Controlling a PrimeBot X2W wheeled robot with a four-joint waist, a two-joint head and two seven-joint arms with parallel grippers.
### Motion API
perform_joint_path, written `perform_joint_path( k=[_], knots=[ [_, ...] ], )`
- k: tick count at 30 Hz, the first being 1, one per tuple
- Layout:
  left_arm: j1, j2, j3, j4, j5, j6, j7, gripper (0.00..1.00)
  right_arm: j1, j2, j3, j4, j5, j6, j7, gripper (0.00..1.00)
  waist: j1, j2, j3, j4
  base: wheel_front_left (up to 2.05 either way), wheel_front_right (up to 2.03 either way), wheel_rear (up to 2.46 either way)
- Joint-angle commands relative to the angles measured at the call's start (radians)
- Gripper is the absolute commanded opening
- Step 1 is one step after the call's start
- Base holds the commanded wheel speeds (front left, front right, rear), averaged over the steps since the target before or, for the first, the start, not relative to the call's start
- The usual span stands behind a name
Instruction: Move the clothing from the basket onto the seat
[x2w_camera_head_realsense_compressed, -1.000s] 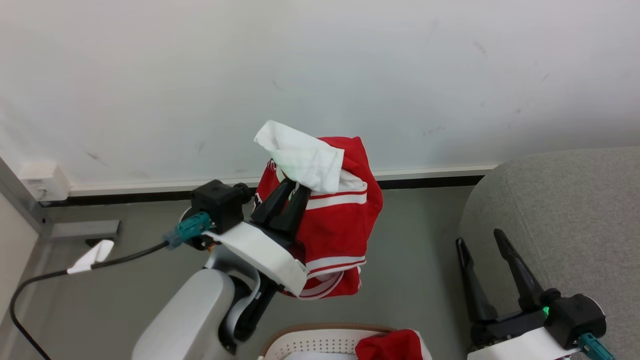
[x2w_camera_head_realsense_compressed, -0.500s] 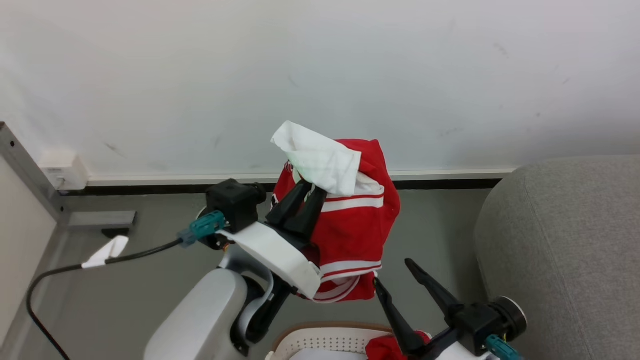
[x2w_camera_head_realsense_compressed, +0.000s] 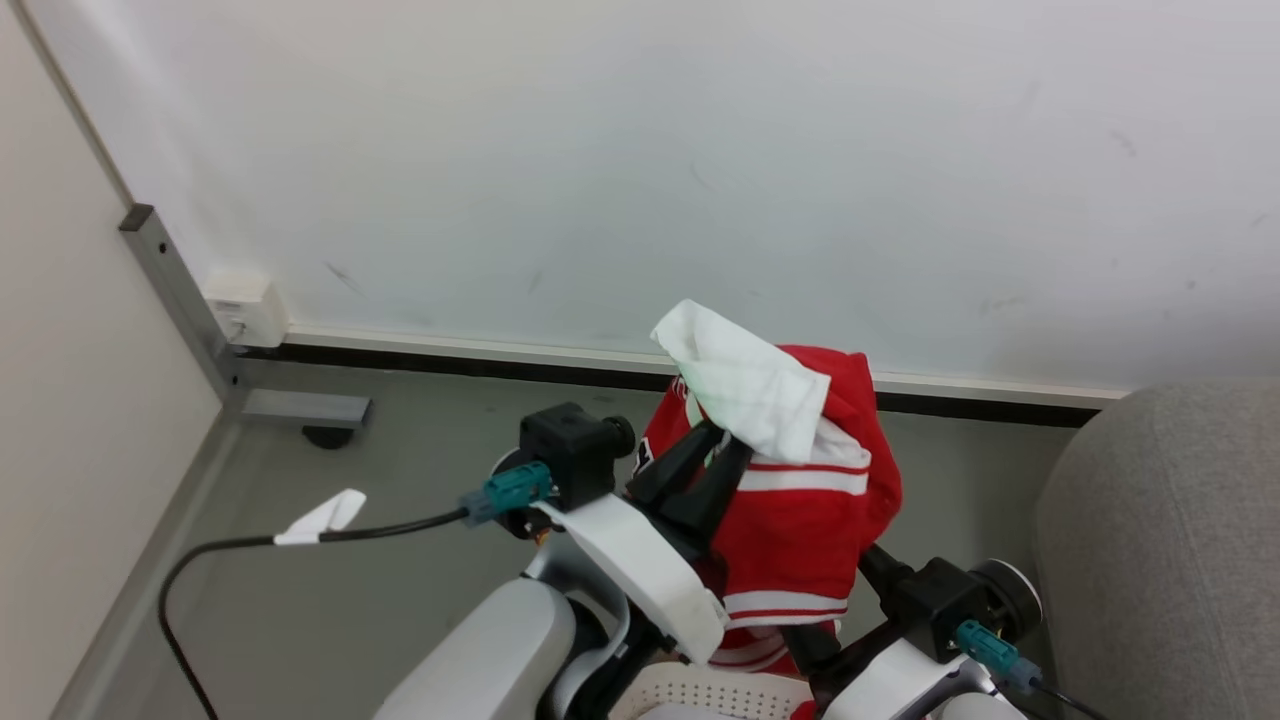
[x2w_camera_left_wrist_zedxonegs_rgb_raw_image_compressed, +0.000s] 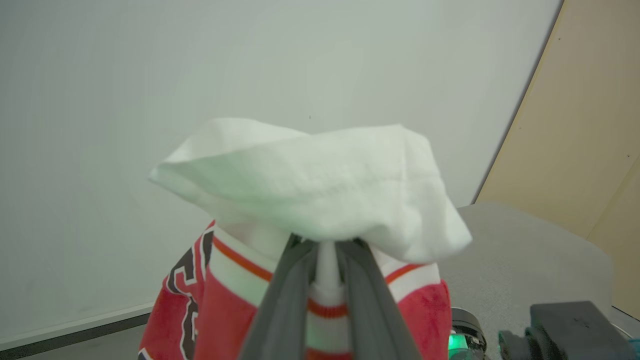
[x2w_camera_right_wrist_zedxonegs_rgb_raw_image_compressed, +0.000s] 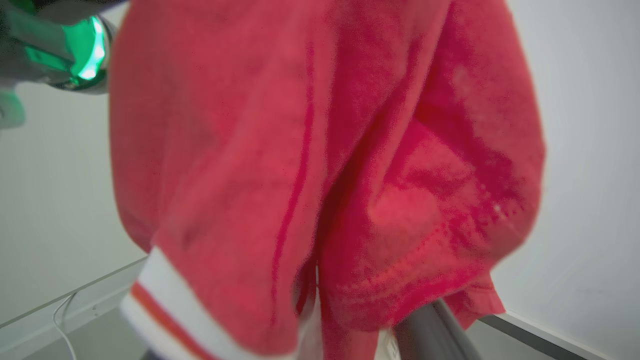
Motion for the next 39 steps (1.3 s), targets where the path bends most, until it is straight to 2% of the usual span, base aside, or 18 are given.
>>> perform_joint_path(
  k=[1, 7, 8, 9, 10, 30, 39],
  knots=[
    [0.013, -0.002, -0.007, 0.005, -0.011, -0.005, 0.004, 0.0, -0.011, 0.0, -0.003, -0.003, 0.003, -0.002, -0.003, 1.0, 0.0, -0.0001, -0.008, 0.02, 0.0, 0.0, 0.0],
    [0.034, -0.016, -0.05, 0.011, -0.018, -0.015, 0.009, 0.0, -0.023, 0.0, 0.005, -0.018, -0.003, -0.002, -0.003, 1.0, 0.0, -0.0001, -0.015, 0.059, 0.0, 0.0, 0.0],
    [0.035, -0.018, -0.054, 0.013, -0.02, -0.013, 0.009, 0.0, -0.023, 0.0, 0.008, -0.017, 0.001, -0.002, -0.003, 0.76, 0.0, -0.0001, -0.016, 0.063, 0.0, 0.0, 0.0],
    [0.036, -0.019, -0.057, 0.014, -0.02, -0.012, 0.008, 0.0, -0.024, 0.001, 0.009, -0.017, 0.003, -0.002, -0.004, 0.28, 0.0, -0.0001, -0.016, 0.067, 0.0, 0.0, 0.0],
    [0.037, -0.019, -0.057, 0.016, -0.021, -0.01, 0.007, 0.0, -0.025, 0.001, 0.014, -0.019, 0.006, -0.002, -0.004, 0.0, 0.0, -0.0001, -0.016, 0.07, 0.0, 0.0, 0.0],
    [0.047, 0.018, -0.041, 0.04, -0.028, 0.01, -0.007, 0.0, 0.0, -0.004, 0.004, -0.062, 0.029, -0.002, -0.004, 0.0, 0.0, -0.0001, -0.005, 0.039, 0.0, 0.0, 0.0],
    [0.058, 0.034, -0.039, 0.033, -0.029, 0.019, -0.01, 0.0, 0.003, -0.009, -0.038, -0.106, 0.053, -0.002, -0.004, 0.0, 0.0, -0.0001, 0.008, -0.011, 0.0, 0.0, 0.0]
  ],
)
